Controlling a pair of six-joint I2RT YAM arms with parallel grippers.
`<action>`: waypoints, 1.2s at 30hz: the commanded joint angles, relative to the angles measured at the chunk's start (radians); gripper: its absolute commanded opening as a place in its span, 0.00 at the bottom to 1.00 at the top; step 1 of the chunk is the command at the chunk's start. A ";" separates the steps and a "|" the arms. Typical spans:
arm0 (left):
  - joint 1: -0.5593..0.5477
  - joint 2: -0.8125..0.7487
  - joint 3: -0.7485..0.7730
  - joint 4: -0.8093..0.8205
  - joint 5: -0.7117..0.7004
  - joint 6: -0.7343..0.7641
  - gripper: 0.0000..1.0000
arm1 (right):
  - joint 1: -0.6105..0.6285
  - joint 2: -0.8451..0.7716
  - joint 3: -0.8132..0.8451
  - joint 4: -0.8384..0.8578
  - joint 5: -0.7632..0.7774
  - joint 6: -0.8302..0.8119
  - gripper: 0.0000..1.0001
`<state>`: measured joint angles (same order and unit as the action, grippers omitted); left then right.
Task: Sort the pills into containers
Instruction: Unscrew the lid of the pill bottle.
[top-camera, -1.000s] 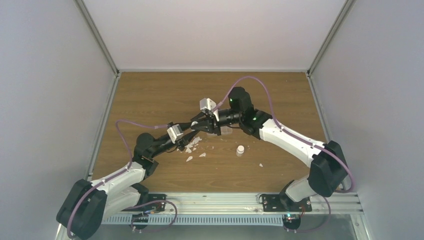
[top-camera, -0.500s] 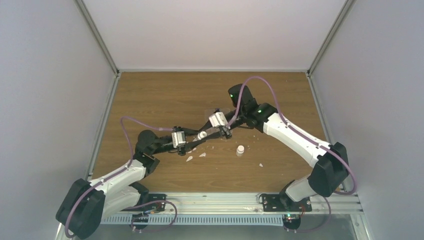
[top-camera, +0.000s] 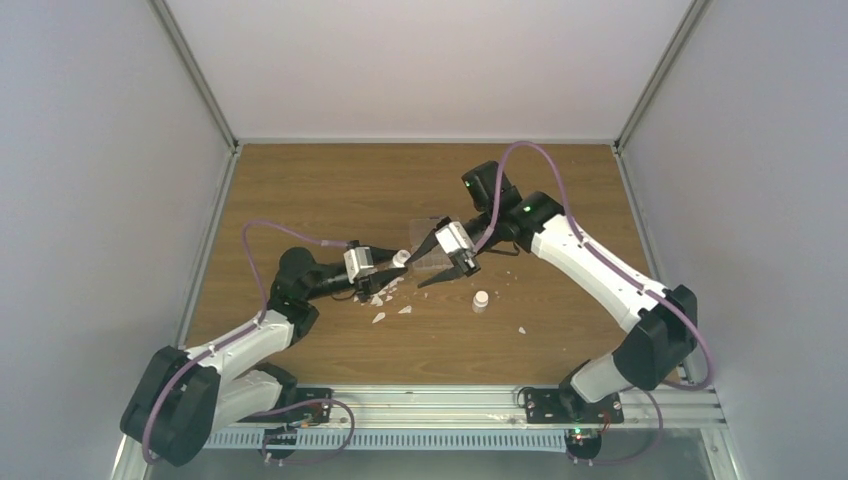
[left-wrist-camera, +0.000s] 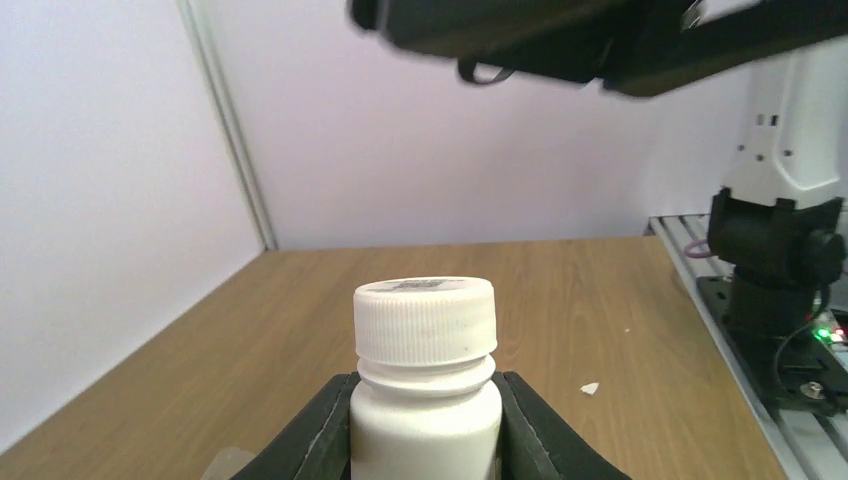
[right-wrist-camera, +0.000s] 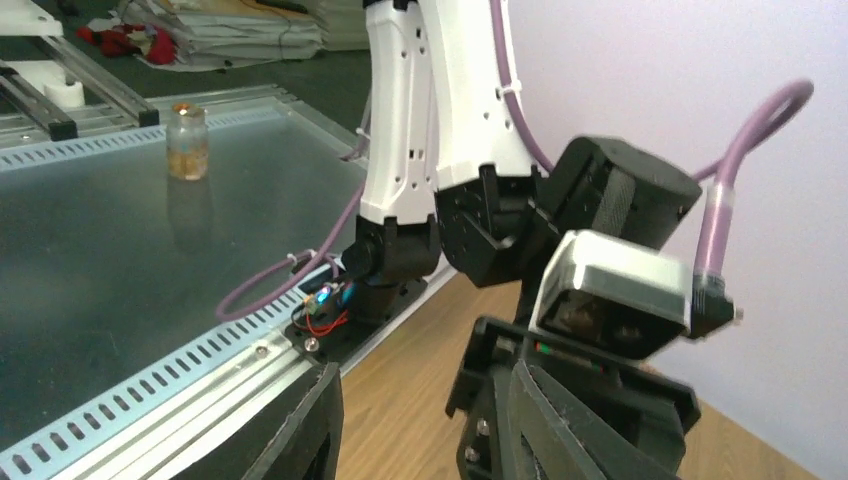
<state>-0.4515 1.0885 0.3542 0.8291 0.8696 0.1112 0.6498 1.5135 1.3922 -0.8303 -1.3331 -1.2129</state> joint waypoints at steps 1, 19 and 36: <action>0.008 0.001 -0.009 -0.016 -0.076 -0.007 0.69 | -0.003 -0.057 -0.025 0.215 -0.060 0.269 0.99; -0.048 -0.016 -0.149 0.216 -0.684 -0.050 0.68 | 0.143 -0.002 -0.155 0.851 1.496 1.612 1.00; -0.060 0.087 -0.120 0.236 -0.791 -0.050 0.69 | 0.237 0.054 -0.219 0.975 1.385 1.690 1.00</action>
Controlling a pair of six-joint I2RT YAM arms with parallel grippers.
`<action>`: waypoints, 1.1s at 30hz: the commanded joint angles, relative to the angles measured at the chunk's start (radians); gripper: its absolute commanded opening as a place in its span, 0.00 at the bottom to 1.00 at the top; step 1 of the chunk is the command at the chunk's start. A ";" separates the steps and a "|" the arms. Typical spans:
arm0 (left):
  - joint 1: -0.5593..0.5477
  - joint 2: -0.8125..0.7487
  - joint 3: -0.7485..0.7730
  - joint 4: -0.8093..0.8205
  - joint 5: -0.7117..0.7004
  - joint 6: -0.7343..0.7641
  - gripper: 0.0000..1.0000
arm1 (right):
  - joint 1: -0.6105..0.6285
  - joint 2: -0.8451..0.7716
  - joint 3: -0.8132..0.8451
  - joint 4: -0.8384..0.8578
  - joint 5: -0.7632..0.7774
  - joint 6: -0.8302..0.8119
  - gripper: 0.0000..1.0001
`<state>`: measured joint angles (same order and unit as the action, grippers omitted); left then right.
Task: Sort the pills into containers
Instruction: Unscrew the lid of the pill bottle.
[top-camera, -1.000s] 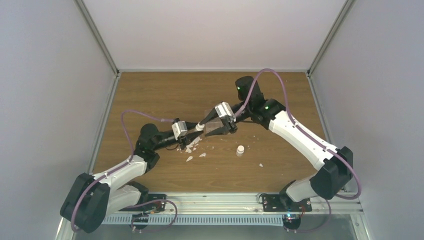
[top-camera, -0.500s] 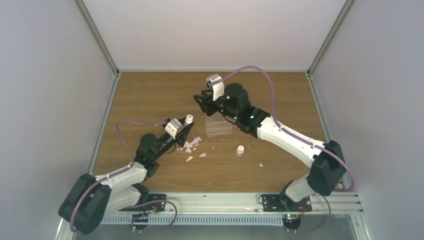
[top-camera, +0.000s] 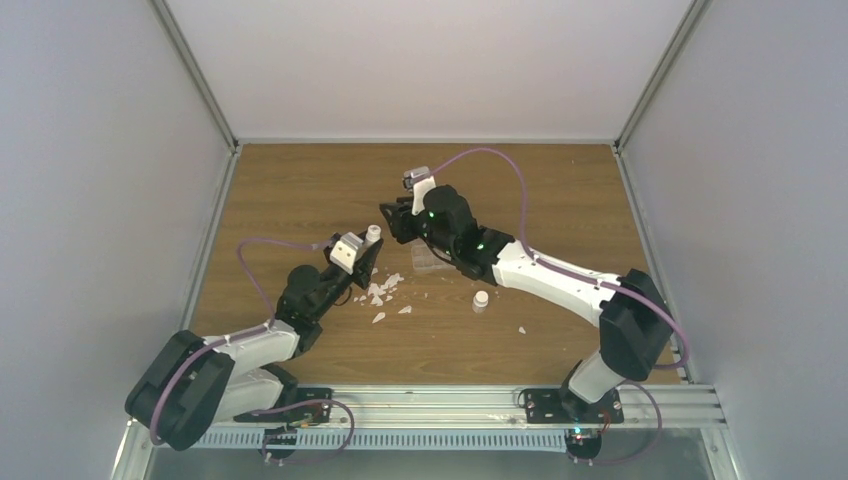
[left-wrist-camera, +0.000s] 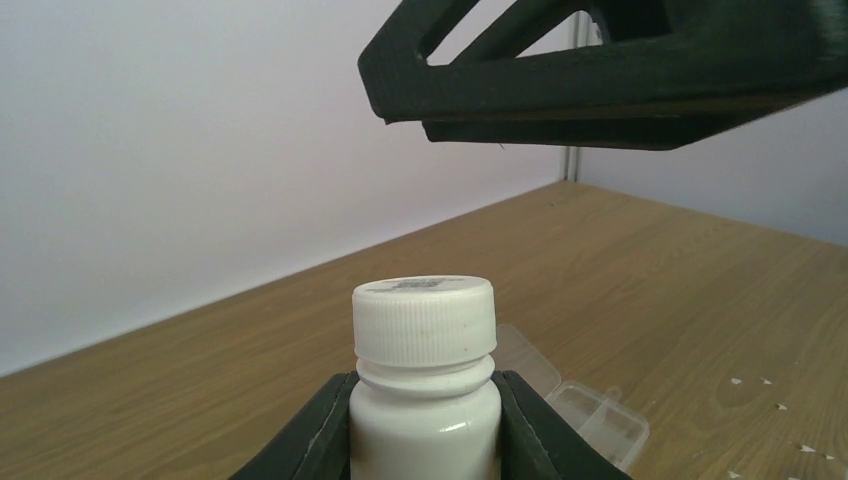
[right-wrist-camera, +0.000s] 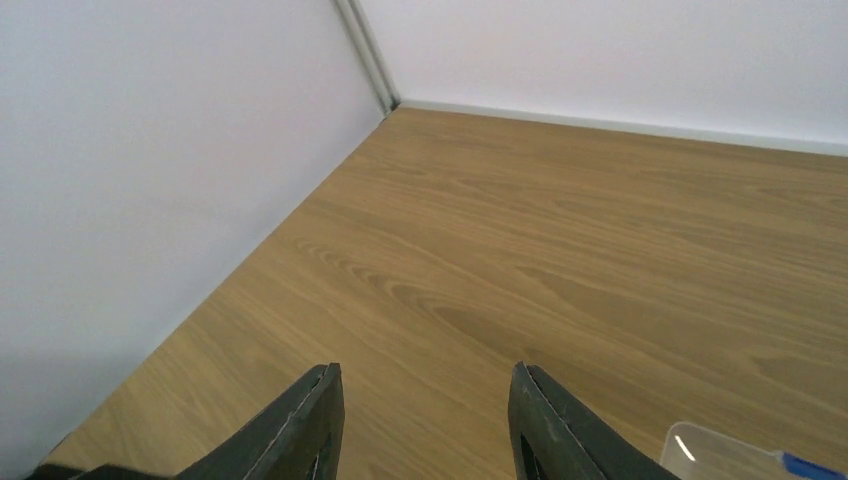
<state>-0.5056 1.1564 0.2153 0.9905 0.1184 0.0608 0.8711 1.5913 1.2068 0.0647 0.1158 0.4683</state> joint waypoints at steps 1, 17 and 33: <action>-0.006 0.022 0.019 0.074 -0.043 0.001 0.69 | 0.017 -0.023 -0.035 0.084 -0.087 0.008 0.99; -0.006 0.017 0.018 0.061 -0.080 0.011 0.69 | 0.040 0.058 -0.006 0.068 -0.199 0.020 1.00; -0.007 0.038 0.027 0.058 -0.081 0.013 0.69 | 0.048 0.086 0.002 0.070 -0.239 0.018 0.99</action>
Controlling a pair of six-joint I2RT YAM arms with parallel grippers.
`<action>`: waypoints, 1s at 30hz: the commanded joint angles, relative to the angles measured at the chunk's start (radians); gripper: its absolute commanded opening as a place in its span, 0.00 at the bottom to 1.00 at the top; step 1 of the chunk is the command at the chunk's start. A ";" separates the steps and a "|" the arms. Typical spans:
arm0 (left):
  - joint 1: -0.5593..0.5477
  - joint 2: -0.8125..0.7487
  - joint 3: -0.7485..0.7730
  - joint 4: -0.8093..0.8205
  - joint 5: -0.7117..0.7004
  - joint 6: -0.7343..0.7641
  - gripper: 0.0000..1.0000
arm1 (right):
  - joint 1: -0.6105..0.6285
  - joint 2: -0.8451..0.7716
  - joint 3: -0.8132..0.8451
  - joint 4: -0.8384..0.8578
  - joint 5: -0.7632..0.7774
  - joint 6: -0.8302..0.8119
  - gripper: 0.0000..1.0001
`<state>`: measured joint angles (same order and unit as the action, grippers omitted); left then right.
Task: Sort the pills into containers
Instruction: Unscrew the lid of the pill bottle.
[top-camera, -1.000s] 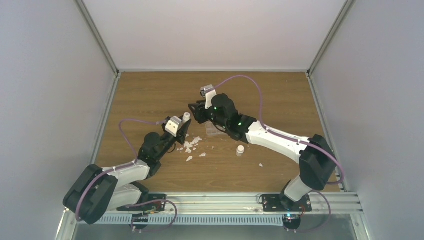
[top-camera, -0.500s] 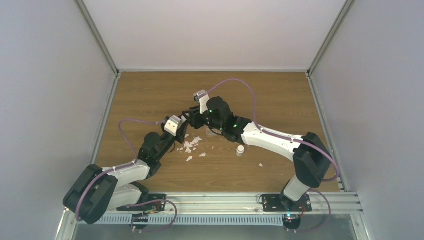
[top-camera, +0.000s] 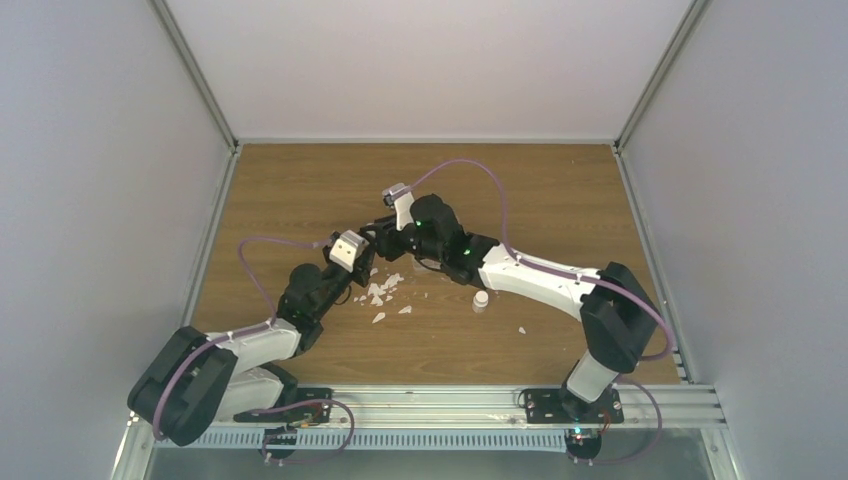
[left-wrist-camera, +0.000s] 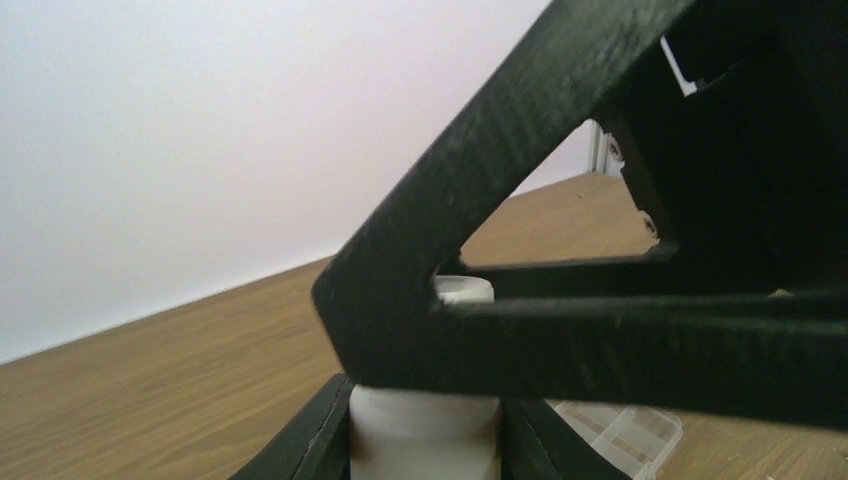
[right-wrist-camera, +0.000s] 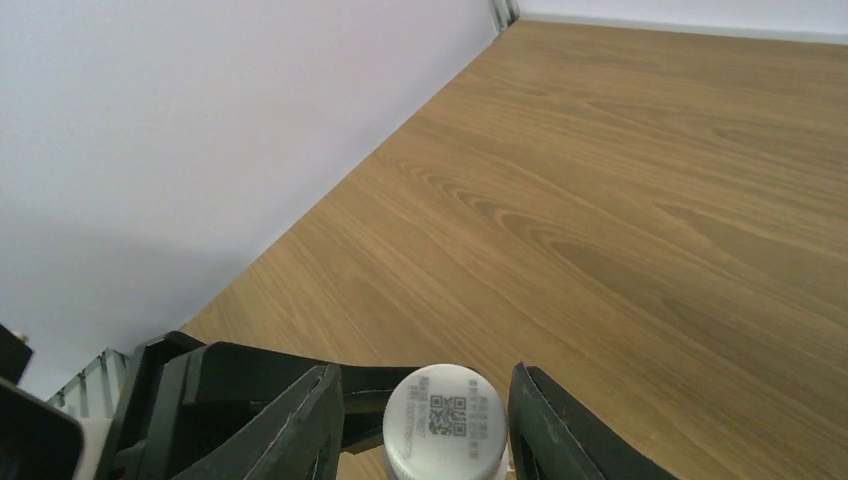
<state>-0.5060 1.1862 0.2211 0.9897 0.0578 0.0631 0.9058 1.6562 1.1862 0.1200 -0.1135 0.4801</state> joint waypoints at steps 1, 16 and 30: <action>-0.005 0.007 0.021 0.058 -0.020 0.011 0.69 | 0.013 0.020 0.022 0.014 -0.005 0.006 1.00; -0.003 -0.028 0.006 0.054 -0.003 0.009 0.69 | 0.008 -0.030 -0.067 0.121 0.008 0.005 0.88; 0.016 -0.074 -0.011 0.042 0.026 -0.003 0.69 | 0.006 -0.050 -0.091 0.175 -0.115 -0.058 0.48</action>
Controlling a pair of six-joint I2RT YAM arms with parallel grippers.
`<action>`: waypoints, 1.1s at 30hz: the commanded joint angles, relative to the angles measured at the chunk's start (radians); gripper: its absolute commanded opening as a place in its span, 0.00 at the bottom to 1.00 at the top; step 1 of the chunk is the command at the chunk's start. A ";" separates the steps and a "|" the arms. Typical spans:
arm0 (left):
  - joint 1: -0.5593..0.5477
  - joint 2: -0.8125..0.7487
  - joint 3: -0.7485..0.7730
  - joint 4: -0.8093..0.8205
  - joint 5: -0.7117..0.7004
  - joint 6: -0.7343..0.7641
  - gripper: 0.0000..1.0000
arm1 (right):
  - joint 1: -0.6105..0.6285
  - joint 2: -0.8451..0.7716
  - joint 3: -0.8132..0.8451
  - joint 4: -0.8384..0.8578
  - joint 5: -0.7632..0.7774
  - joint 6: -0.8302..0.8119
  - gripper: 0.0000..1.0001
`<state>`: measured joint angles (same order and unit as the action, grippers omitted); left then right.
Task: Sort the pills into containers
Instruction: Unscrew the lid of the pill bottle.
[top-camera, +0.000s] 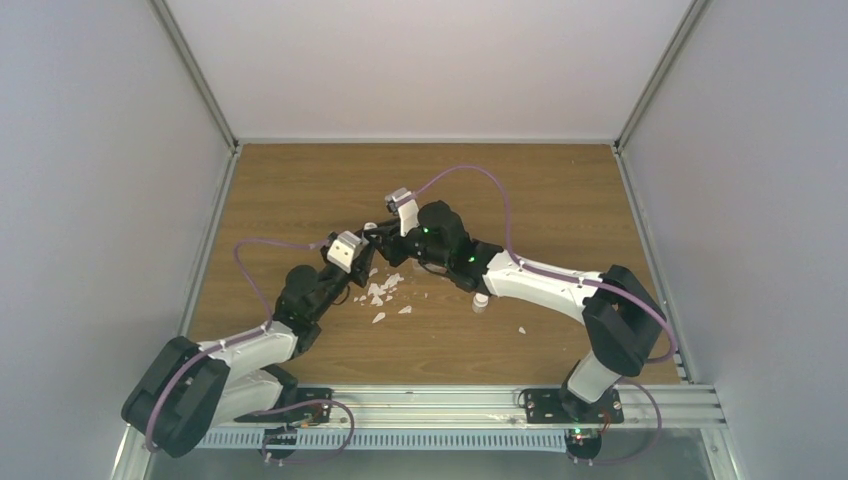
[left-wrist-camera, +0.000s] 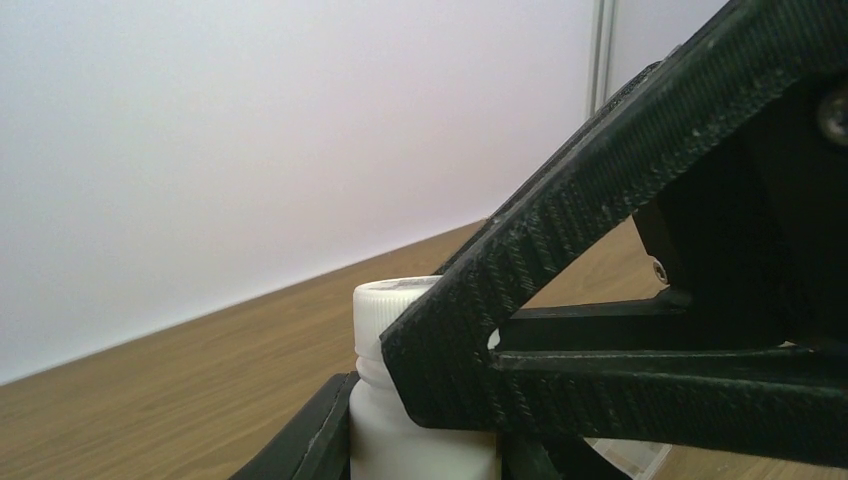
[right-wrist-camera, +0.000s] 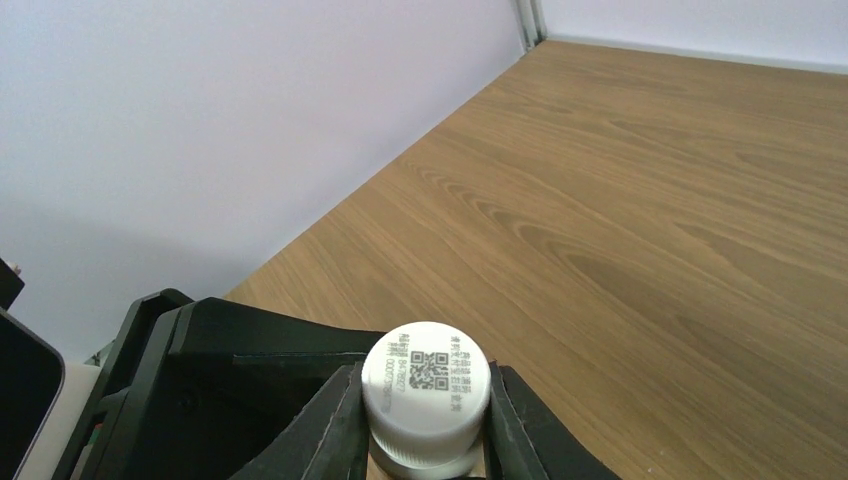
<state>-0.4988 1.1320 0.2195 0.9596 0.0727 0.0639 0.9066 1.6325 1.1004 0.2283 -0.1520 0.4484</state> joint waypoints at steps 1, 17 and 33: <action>0.011 -0.020 -0.009 0.071 0.017 -0.002 0.69 | 0.004 -0.030 -0.006 0.072 -0.087 -0.043 0.48; 0.092 -0.229 -0.042 -0.015 0.262 -0.041 0.71 | -0.097 -0.178 -0.016 -0.083 -0.887 -0.591 0.53; 0.100 -0.253 -0.020 -0.077 0.359 -0.050 0.72 | -0.159 -0.113 0.330 -0.792 -1.340 -1.159 0.53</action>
<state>-0.4488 0.8440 0.2039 0.9844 0.6113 0.0334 0.7479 1.5375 1.3231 -0.2531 -1.0855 -0.5007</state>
